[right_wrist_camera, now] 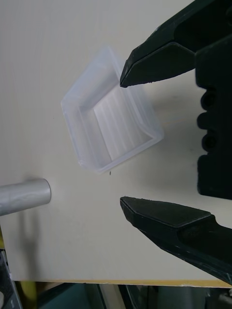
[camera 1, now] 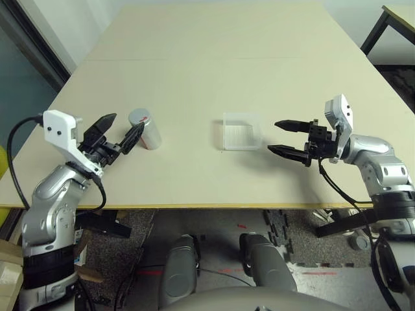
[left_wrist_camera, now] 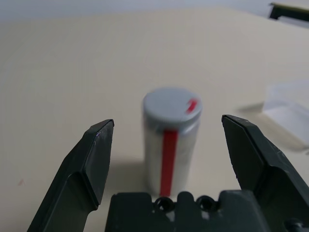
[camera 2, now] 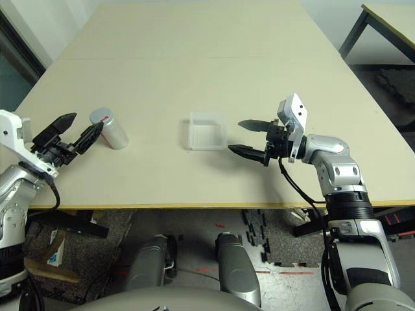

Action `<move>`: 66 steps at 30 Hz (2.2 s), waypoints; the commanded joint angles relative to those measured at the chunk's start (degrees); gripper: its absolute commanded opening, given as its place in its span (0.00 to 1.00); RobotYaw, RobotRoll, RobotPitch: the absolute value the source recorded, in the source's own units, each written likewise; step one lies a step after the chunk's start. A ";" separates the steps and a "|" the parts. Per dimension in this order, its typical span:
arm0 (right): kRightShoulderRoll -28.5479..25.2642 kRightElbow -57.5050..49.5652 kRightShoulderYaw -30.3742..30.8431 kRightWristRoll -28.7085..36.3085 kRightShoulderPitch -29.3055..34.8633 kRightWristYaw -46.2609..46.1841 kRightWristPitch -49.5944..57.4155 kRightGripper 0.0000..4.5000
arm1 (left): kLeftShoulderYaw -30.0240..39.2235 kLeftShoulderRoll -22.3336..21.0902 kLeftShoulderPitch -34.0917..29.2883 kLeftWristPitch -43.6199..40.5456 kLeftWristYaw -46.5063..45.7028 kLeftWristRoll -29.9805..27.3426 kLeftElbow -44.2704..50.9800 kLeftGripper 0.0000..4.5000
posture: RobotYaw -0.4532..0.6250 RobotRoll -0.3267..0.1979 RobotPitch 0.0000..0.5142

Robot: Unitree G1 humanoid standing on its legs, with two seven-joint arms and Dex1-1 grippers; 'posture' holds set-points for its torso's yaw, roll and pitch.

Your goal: Pour the medicine from the bottle into the box.

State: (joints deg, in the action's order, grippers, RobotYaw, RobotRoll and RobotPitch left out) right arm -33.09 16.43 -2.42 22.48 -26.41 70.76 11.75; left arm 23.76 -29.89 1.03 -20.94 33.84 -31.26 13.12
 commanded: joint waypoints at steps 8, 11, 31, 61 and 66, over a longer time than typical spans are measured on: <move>2.06 0.39 0.96 -0.66 -0.39 -0.94 -0.60 1.00 | -5.83 0.48 -0.16 8.49 3.58 5.74 -7.54 1.00 | 0.39 0.62 0.30; 2.45 -0.31 1.04 -0.58 -0.09 -1.28 -0.34 1.00 | -7.14 0.40 1.16 11.32 4.22 7.51 -11.62 1.00 | 0.38 0.62 0.30; 2.35 -3.09 0.53 0.13 1.42 -2.67 0.84 1.00 | -11.82 1.21 10.95 24.06 6.79 13.47 -31.16 1.00 | 0.34 0.62 0.28; 1.55 -5.91 0.30 0.77 2.87 -4.36 1.92 1.00 | -14.21 6.38 26.59 31.44 6.02 16.92 -51.03 1.00 | 0.30 0.62 0.24; 1.57 -6.10 0.37 0.86 2.95 -4.47 1.99 1.00 | -14.49 6.72 27.60 32.00 6.45 17.31 -52.41 1.00 | 0.30 0.62 0.24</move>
State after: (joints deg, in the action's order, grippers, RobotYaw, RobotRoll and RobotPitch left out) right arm -31.10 11.25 -1.89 22.99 -24.00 66.49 13.38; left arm 10.05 -23.48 28.44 10.30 40.09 -14.90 -37.68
